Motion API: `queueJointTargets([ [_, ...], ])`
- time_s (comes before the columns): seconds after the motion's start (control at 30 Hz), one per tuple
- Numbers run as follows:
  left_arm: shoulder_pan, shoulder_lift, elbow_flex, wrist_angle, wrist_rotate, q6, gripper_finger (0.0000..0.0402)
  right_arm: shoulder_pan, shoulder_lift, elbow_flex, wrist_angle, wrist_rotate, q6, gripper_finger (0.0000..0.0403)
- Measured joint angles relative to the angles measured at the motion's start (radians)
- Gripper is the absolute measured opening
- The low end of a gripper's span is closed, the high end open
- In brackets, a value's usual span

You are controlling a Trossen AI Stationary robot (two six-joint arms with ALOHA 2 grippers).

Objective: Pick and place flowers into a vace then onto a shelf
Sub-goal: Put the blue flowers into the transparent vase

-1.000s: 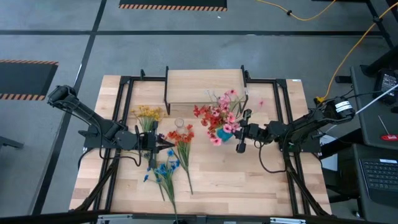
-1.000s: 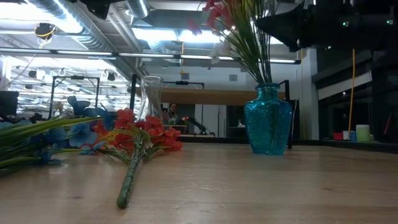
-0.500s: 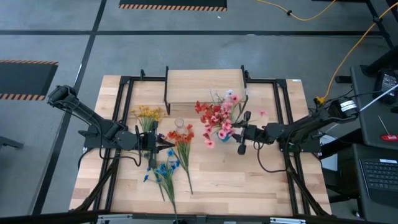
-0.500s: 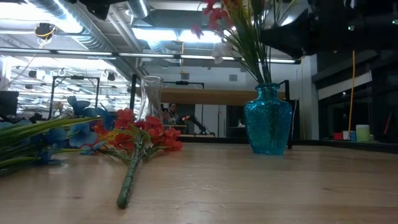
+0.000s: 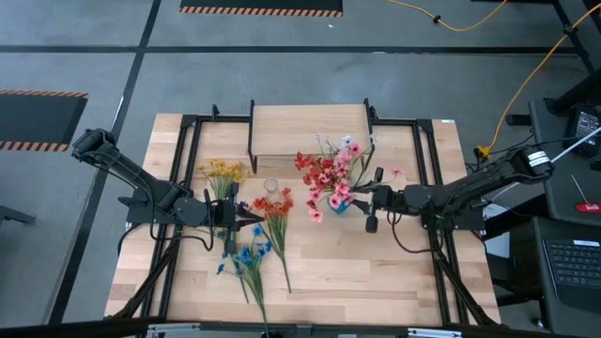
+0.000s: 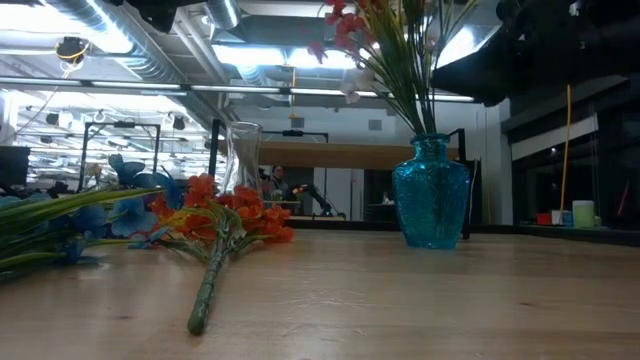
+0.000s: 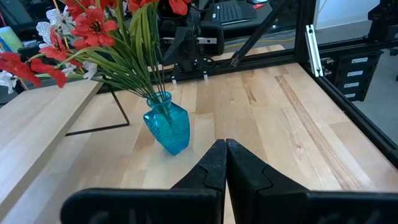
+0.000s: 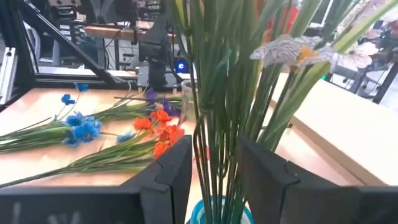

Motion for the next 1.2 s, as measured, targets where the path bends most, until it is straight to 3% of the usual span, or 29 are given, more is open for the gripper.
queueJointTargets([
  [0.47,0.000,0.000,0.000,0.000,0.000,0.018,0.0003,0.092,-0.178,0.000,-0.222,0.006,0.070,0.0124],
  [0.8,0.000,0.000,0.000,0.001,-0.022,0.018,0.0003,0.178,-0.221,0.000,-0.358,0.025,0.150,0.0009],
  [0.97,0.000,0.000,0.000,0.002,-0.119,-0.043,0.0003,0.227,-0.221,0.000,-0.361,0.025,0.153,0.0015],
  [1.2,0.000,0.078,0.008,-0.006,-0.178,-0.128,0.0002,0.258,-0.221,0.000,-0.375,0.025,0.149,0.0003],
])
